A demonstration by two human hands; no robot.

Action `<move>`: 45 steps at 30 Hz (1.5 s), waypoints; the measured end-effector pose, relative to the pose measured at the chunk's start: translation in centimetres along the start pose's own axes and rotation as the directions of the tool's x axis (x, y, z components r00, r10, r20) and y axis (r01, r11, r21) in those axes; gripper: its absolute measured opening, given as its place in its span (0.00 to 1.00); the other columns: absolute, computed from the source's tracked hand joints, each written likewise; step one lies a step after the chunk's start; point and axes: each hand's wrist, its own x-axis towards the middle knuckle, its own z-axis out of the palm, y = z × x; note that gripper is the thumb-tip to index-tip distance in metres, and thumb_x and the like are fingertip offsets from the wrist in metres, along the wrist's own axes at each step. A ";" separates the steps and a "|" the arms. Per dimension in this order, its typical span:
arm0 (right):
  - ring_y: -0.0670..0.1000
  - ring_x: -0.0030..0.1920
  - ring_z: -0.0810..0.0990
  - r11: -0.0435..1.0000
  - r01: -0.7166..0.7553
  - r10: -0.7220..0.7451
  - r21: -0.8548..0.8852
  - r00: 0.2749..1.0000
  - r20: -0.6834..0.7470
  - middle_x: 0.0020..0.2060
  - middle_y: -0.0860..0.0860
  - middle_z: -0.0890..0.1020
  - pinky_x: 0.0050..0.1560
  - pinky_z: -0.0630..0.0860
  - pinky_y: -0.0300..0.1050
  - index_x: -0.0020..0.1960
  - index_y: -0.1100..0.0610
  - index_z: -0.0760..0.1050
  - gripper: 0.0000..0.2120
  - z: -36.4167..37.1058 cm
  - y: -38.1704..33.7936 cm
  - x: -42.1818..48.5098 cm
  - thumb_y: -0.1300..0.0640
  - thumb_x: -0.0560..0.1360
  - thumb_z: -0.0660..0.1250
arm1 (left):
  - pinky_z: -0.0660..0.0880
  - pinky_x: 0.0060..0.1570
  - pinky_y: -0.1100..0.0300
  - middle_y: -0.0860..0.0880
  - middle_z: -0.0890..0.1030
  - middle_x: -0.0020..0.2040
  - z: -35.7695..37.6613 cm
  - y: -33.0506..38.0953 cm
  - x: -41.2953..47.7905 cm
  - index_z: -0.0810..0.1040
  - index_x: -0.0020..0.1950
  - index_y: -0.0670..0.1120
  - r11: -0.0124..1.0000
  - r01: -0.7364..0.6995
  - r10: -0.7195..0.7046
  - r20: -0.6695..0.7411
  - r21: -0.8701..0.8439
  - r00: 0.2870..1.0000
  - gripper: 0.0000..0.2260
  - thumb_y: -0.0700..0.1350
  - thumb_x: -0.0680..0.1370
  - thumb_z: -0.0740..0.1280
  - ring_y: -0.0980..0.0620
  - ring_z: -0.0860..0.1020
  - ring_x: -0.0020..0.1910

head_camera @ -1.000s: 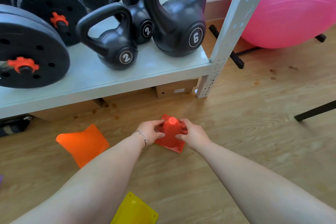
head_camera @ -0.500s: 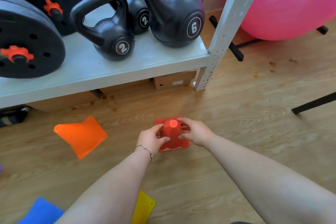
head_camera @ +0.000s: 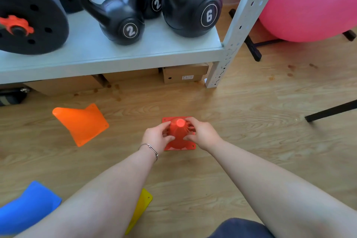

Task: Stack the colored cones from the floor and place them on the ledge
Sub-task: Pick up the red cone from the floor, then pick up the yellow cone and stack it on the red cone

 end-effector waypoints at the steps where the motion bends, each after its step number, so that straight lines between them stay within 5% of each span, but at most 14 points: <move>1: 0.55 0.61 0.79 1.000 0.004 -0.004 -0.004 1.000 -0.008 0.60 0.54 0.82 0.61 0.75 0.50 0.70 0.52 0.69 0.34 0.3 -0.1 0.1 0.52 0.67 0.77 | 0.73 0.60 0.66 0.46 0.82 0.61 -0.2 -0.2 0.0 0.75 0.69 0.48 1.000 0.003 -0.003 -0.003 -0.006 1.000 0.28 0.39 0.71 0.76 0.52 0.82 0.56; 8: 0.56 0.61 0.79 0.997 0.032 -0.031 -0.069 0.999 0.013 0.60 0.55 0.81 0.60 0.75 0.51 0.71 0.52 0.68 0.34 0.3 -0.1 0.4 0.50 0.69 0.76 | 0.74 0.62 0.62 0.49 0.83 0.60 0.0 -0.1 -0.6 0.73 0.70 0.50 0.997 0.029 -0.027 -0.021 0.076 0.999 0.28 0.44 0.71 0.76 0.53 0.82 0.56; 13: 0.60 0.59 0.78 0.968 0.085 -0.076 -0.234 0.996 0.050 0.60 0.57 0.78 0.56 0.76 0.53 0.72 0.52 0.65 0.33 -0.1 -0.4 0.1 0.47 0.71 0.73 | 0.74 0.62 0.55 0.50 0.80 0.64 -0.1 0.2 -0.6 0.67 0.73 0.52 0.950 -0.003 0.001 0.005 0.312 1.000 0.29 0.52 0.74 0.71 0.48 0.78 0.62; 18: 0.62 0.60 0.76 0.794 0.176 -0.176 -0.582 0.983 0.056 0.62 0.57 0.75 0.54 0.75 0.55 0.75 0.54 0.61 0.33 -1.4 -0.5 -0.2 0.47 0.75 0.68 | 0.72 0.62 0.50 0.45 0.70 0.73 -0.4 0.9 -0.8 0.56 0.77 0.48 0.804 -0.043 0.032 0.029 0.593 0.999 0.31 0.54 0.78 0.64 0.43 0.73 0.68; 23: 0.64 0.56 0.80 0.627 0.116 -0.311 -0.770 0.944 -0.111 0.48 0.59 0.82 0.61 0.75 0.61 0.60 0.60 0.78 0.28 -2.8 -0.9 0.0 0.52 0.64 0.79 | 0.56 0.76 0.47 0.42 0.58 0.79 -1.2 0.0 -1.5 0.51 0.78 0.44 0.626 -0.039 0.138 -0.062 0.779 0.988 0.37 0.57 0.77 0.64 0.44 0.57 0.78; 26: 0.63 0.65 0.74 0.681 0.057 -0.280 -0.730 0.942 -0.187 0.56 0.59 0.80 0.69 0.67 0.64 0.64 0.61 0.73 0.33 -4.3 -2.3 -0.1 0.46 0.64 0.78 | 0.55 0.76 0.46 0.42 0.57 0.79 -2.8 0.2 -2.3 0.49 0.79 0.45 0.598 -0.002 0.164 -0.120 0.801 0.979 0.38 0.60 0.77 0.62 0.44 0.56 0.78; 32: 0.62 0.66 0.73 0.722 0.050 -0.332 -0.690 0.900 -0.282 0.57 0.58 0.78 0.68 0.67 0.62 0.63 0.61 0.72 0.35 -6.7 -7.2 -0.7 0.44 0.64 0.78 | 0.55 0.76 0.46 0.42 0.55 0.80 -7.2 1.6 -5.1 0.49 0.79 0.45 0.610 0.092 0.158 -0.234 0.787 0.959 0.38 0.62 0.78 0.60 0.44 0.55 0.79; 45: 0.60 0.70 0.69 0.626 0.382 -0.529 -0.680 0.849 -0.009 0.65 0.57 0.73 0.73 0.62 0.60 0.72 0.59 0.65 0.33 -2.6 -19.0 -3.0 0.53 0.71 0.74 | 0.57 0.75 0.48 0.42 0.56 0.79 -16.7 -3.0 -14.1 0.52 0.79 0.46 0.648 0.324 0.008 -0.432 0.689 0.902 0.35 0.58 0.79 0.62 0.43 0.57 0.78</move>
